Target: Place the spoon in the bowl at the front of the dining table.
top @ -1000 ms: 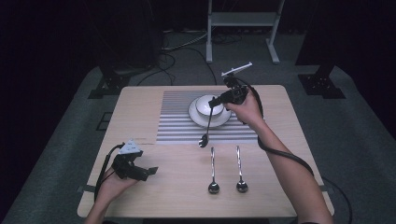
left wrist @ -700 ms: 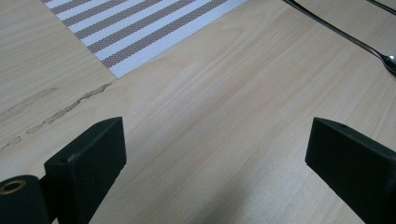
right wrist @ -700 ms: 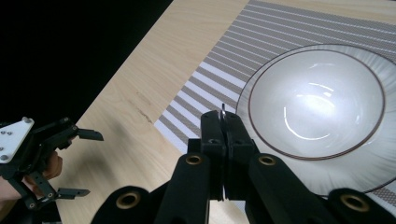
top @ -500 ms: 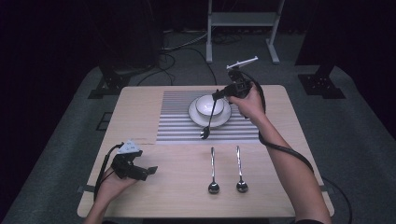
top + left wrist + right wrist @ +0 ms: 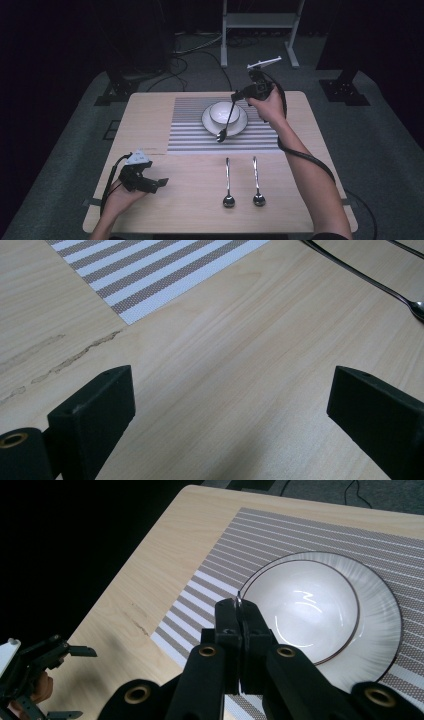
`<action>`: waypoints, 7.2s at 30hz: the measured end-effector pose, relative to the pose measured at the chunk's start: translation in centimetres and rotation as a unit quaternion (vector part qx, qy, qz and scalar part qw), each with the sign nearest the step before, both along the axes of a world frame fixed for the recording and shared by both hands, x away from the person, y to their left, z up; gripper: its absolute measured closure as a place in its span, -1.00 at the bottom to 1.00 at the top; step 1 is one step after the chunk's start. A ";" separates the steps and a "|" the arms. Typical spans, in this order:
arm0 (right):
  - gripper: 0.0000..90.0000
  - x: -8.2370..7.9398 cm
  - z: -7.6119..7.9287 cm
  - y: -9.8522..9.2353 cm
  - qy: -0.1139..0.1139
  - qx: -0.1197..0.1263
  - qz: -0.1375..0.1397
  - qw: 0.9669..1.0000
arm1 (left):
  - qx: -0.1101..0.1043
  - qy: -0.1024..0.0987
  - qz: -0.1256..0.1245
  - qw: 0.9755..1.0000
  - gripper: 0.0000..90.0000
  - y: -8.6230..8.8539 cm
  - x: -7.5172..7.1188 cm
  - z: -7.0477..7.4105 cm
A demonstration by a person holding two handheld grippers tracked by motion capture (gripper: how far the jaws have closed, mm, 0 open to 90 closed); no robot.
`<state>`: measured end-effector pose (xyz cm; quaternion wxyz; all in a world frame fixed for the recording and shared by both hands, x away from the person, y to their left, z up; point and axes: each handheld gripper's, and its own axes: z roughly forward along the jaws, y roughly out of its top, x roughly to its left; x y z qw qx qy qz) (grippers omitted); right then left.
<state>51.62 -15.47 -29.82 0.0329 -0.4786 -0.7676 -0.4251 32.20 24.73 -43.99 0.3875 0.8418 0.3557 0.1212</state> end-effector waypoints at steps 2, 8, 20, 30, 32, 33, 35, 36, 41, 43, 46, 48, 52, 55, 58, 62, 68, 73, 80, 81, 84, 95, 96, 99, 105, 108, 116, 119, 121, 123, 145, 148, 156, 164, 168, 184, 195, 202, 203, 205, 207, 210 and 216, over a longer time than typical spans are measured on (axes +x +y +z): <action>0.96 0.1 0.1 -0.1 -0.001 0.001 -0.005 1.000 | -0.001 -0.001 0.000 1.000 -0.91 0.0 0.0 0.0; 0.96 0.4 0.5 -0.3 -0.003 0.004 -0.013 1.000 | -0.001 -0.001 0.000 1.000 -0.91 0.0 0.0 0.0; 0.96 1.5 1.3 -0.8 -0.009 0.006 -0.039 0.999 | -0.005 -0.002 0.002 1.000 -0.91 0.1 0.0 0.0; 0.96 2.3 1.7 -1.1 -0.015 0.010 -0.056 0.998 | -0.006 -0.004 0.001 1.000 -0.91 0.1 0.0 0.0; 0.96 2.4 1.8 -1.1 -0.016 0.011 -0.059 0.998 | -0.006 -0.004 0.001 1.000 -0.91 0.1 0.0 0.0; 0.96 2.6 1.8 -1.2 -0.017 0.010 -0.064 0.998 | -0.006 -0.004 0.001 1.000 -0.91 0.1 0.0 0.0; 0.96 2.9 1.8 -1.3 -0.016 0.011 -0.070 0.997 | -0.006 -0.004 0.001 1.000 -0.91 0.1 0.0 0.0; 0.96 3.0 1.8 -1.4 -0.017 0.011 -0.071 0.997 | -0.007 -0.003 0.001 1.000 -0.91 0.1 0.0 0.0; 0.96 3.5 1.6 -1.9 -0.017 0.009 -0.088 0.996 | -0.006 -0.002 0.000 1.000 -0.91 0.1 0.0 0.0; 0.96 3.8 1.4 -2.0 -0.017 0.008 -0.094 0.995 | -0.006 -0.001 -0.001 1.000 -0.91 0.1 0.0 0.0; 0.96 4.0 1.2 -2.1 -0.016 0.009 -0.100 0.995 | -0.007 -0.002 -0.001 1.000 -0.91 0.1 0.0 0.0; 0.96 4.2 1.0 -2.2 -0.017 0.004 -0.106 0.994 | -0.007 -0.002 0.000 1.000 -0.91 0.1 0.0 0.0; 0.96 4.4 0.8 -2.2 -0.018 0.002 -0.117 0.993 | -0.008 -0.003 -0.001 1.000 -0.90 0.1 0.0 0.0; 0.96 4.7 0.5 -2.1 -0.019 -0.007 -0.122 0.992 | -0.009 -0.004 0.000 1.000 -0.90 0.2 0.0 0.0; 0.96 4.8 0.2 -1.8 -0.020 -0.011 -0.126 0.992 | -0.007 -0.003 0.000 1.000 -0.90 0.2 0.0 0.0; 0.96 4.9 -0.1 -1.7 -0.023 -0.012 -0.131 0.991 | -0.007 -0.004 -0.001 1.000 -0.90 0.1 0.0 0.0; 0.96 5.2 -0.9 -1.3 -0.023 -0.016 -0.138 0.990 | -0.007 -0.001 -0.002 1.000 -0.90 0.0 0.0 -0.1; 0.96 5.4 -1.1 -1.3 -0.023 -0.015 -0.141 0.990 | -0.007 -0.002 -0.003 1.000 -0.90 0.0 0.0 -0.1; 0.96 5.6 -2.4 -1.0 -0.017 -0.027 -0.143 0.989 | -0.007 -0.002 -0.003 1.000 -0.90 0.0 0.0 -0.1; 0.96 5.6 -2.6 -1.0 -0.015 -0.027 -0.142 0.989 | -0.007 -0.002 -0.002 1.000 -0.90 0.0 0.0 -0.1; 0.96 5.6 -3.1 -1.0 -0.011 -0.029 -0.142 0.989 | -0.006 -0.003 -0.003 1.000 -0.90 0.1 0.0 -0.1; 0.96 5.5 -4.1 -1.6 -0.002 -0.029 -0.143 0.989 | -0.006 -0.003 -0.003 1.000 -0.90 0.0 0.0 -0.1; 0.96 5.5 -4.2 -1.7 0.000 -0.029 -0.142 0.989 | -0.006 -0.003 -0.003 1.000 -0.90 0.0 0.0 -0.1; 0.95 5.4 -4.5 -1.9 0.005 -0.029 -0.141 0.990 | -0.005 -0.002 -0.003 1.000 -0.90 0.0 0.0 -0.1; 0.89 5.3 -4.9 -2.2 0.012 -0.037 -0.139 0.990 | -0.005 -0.002 -0.003 1.000 -0.90 0.0 0.0 -0.1; 0.82 5.3 -5.1 -2.2 0.016 -0.040 -0.135 0.990 | -0.005 -0.001 -0.003 1.000 -0.90 0.0 0.0 -0.2; 0.71 5.3 -5.6 -2.6 0.028 -0.045 -0.131 0.990 | -0.004 0.000 -0.002 1.000 -0.90 0.0 0.0 -0.2; 0.67 5.2 -5.7 -2.7 0.030 -0.046 -0.130 0.990 | -0.002 0.000 -0.003 1.000 -0.90 -0.1 0.0 -0.2; 0.63 5.2 -5.9 -2.8 0.032 -0.048 -0.128 0.990 | -0.001 0.000 -0.003 1.000 -0.90 -0.1 0.0 -0.2; 0.60 5.2 -6.0 -2.8 0.034 -0.049 -0.127 0.990 | -0.001 0.000 -0.003 1.000 -0.90 -0.1 0.0 -0.2; 0.19 4.2 -7.7 -3.8 0.055 -0.045 -0.097 0.993 | 0.005 0.002 -0.005 1.000 -0.90 -0.1 0.1 -0.4; 0.09 3.9 -8.1 -4.1 0.062 -0.042 -0.088 0.993 | 0.005 0.001 -0.005 1.000 -0.90 -0.1 0.1 -0.4; 0.00 3.3 -8.2 -4.2 0.065 -0.032 -0.072 0.995 | 0.006 0.002 -0.004 1.000 -0.90 -0.1 0.1 -0.4; -0.07 2.3 -8.2 -4.4 0.064 -0.033 -0.056 0.996 | 0.006 0.001 -0.005 1.000 -0.90 0.0 0.1 -0.4; -0.10 1.7 -8.3 -4.7 0.065 -0.032 -0.047 0.996 | 0.005 0.002 -0.004 1.000 -0.90 0.0 0.1 -0.4; -0.17 -1.0 -8.9 -4.7 0.067 -0.034 -0.004 0.997 | 0.006 -0.001 -0.003 1.000 -0.90 0.1 0.1 -0.4; -0.17 -2.6 -9.2 -5.0 0.065 -0.045 0.014 0.997 | 0.006 -0.001 -0.004 1.000 -0.90 0.0 0.1 -0.4; -0.18 -3.3 -10.2 -5.3 0.073 -0.041 0.022 0.996 | 0.004 -0.002 -0.003 1.000 -0.90 0.0 0.1 -0.3; -0.18 -3.5 -10.4 -5.3 0.075 -0.040 0.026 0.996 | 0.004 -0.002 -0.003 1.000 -0.90 0.0 0.1 -0.3; -0.18 -3.7 -10.6 -5.2 0.076 -0.038 0.030 0.996 | 0.005 -0.001 -0.004 1.000 -0.90 0.0 0.1 -0.4; -0.18 -4.0 -10.8 -5.0 0.077 -0.038 0.034 0.996 | 0.005 -0.002 -0.004 1.000 -0.90 0.0 0.0 -0.3; -0.18 -4.4 -11.1 -4.8 0.074 -0.039 0.041 0.996 | 0.005 -0.003 -0.004 1.000 -0.90 0.0 0.0 -0.3; -0.18 -5.3 -11.7 -4.8 0.062 -0.036 0.058 0.996 | 0.004 -0.003 -0.004 1.000 -0.90 0.0 0.0 -0.3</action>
